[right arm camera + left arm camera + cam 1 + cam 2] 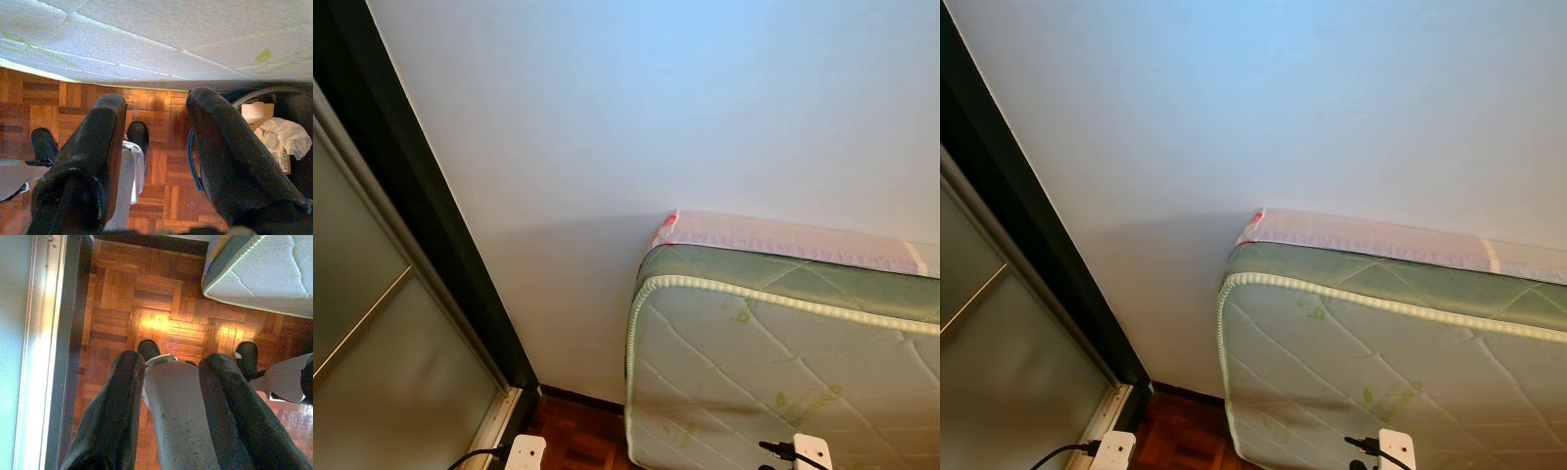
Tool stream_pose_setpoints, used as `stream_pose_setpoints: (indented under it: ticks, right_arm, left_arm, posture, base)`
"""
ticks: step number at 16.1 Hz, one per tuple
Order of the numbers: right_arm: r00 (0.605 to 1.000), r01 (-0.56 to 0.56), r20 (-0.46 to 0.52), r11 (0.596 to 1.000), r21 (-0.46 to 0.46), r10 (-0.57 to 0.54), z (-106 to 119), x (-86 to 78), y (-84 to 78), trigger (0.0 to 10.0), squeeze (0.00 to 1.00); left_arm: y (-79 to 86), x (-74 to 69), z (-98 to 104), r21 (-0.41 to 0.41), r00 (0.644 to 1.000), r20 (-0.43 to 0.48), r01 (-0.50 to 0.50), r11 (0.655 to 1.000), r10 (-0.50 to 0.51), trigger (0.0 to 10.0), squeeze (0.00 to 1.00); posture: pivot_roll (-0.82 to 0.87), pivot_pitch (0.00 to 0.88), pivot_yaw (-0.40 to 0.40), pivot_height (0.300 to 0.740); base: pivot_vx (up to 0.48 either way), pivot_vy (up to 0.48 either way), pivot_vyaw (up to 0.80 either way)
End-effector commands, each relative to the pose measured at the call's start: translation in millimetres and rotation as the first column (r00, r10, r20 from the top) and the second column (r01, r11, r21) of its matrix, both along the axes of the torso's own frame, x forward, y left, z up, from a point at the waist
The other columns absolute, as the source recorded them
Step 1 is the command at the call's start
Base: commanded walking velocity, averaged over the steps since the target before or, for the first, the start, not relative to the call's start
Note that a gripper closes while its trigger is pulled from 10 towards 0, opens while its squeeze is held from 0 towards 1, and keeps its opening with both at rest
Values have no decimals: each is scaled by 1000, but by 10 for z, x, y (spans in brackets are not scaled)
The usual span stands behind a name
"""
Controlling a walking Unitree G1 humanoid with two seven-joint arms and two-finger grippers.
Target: Clean up the room
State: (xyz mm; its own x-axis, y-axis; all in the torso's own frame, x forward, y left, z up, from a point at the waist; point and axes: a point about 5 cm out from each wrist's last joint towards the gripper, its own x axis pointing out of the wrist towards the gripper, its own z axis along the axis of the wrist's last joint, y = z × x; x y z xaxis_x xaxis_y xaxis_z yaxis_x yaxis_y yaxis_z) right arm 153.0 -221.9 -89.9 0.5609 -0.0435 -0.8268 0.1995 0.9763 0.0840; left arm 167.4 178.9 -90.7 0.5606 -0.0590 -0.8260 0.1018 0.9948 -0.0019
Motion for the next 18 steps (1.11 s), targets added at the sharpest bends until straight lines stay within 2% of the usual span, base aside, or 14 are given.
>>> stream_pose_setpoints:
  ticks: [1, 7, 9, 10, 12, 13, 14, 15, 18]
  right_arm:
    - [1000, 10, -22, 1000, -1, -11, -12, -48, -42, 10000, 0]
    - [998, 24, -50, 1000, 0, -24, -46, -127, -35, 10000, 0]
    - [998, 5, -61, 1000, 21, -3, -91, -158, 139, 10000, 0]
    - [997, -10, -73, 1000, 21, 11, -109, -196, 167, 10000, 0]
    - [995, -43, -85, 999, 13, 44, -123, -244, 166, 10000, 0]
    - [994, -63, -89, 998, 10, 63, -127, -275, 147, 10000, 0]
    - [993, -72, -89, 997, 9, 72, -126, -279, 139, 10000, 0]
    - [993, -79, -85, 997, -3, 78, -111, -283, 63, 10000, 0]
    - [998, -41, -45, 999, -3, 41, -68, -181, 20, 10000, 0]
  left_arm:
    - [-14, -39, -21, 1, 1000, -22, 14, 1000, -13, 10000, 0]
    - [-3, -84, -38, 14, 999, -34, 32, 999, -32, 10000, 0]
    - [11, -65, -27, 16, 999, -24, 39, 999, -38, 10000, 0]
    - [14, -62, -26, 16, 999, -22, 32, 999, -32, 10000, 0]
    - [29, -55, -21, 18, 1000, -16, 13, 1000, -13, 10000, 0]
    - [90, -26, -2, 20, 999, 0, -40, 999, 40, 10000, 0]
    - [109, -23, 1, 20, 999, 1, -53, 998, 53, 10000, 0]
    - [136, -21, 5, 27, 998, -2, -57, 998, 57, 10000, 0]
    - [120, 17, 20, 25, 999, 9, -32, 999, 31, 10000, 0]
  posture:
    - [-13, 0, -26, 740]
    - [-22, 0, -13, 740]
    - [-31, 0, -21, 740]
    - [-33, 0, -22, 740]
    - [-55, 27, -19, 740]
    - [-69, 38, -24, 740]
    - [-70, 40, -23, 740]
    - [-71, 33, -23, 740]
    - [-67, 14, -19, 740]
  base:
    - [0, 0, 0]
    - [0, 0, 0]
    - [0, 0, 0]
    - [0, 0, 0]
    - [0, 0, 0]
    - [0, 0, 0]
    - [0, 0, 0]
    - [0, 0, 0]
    - [0, 0, 0]
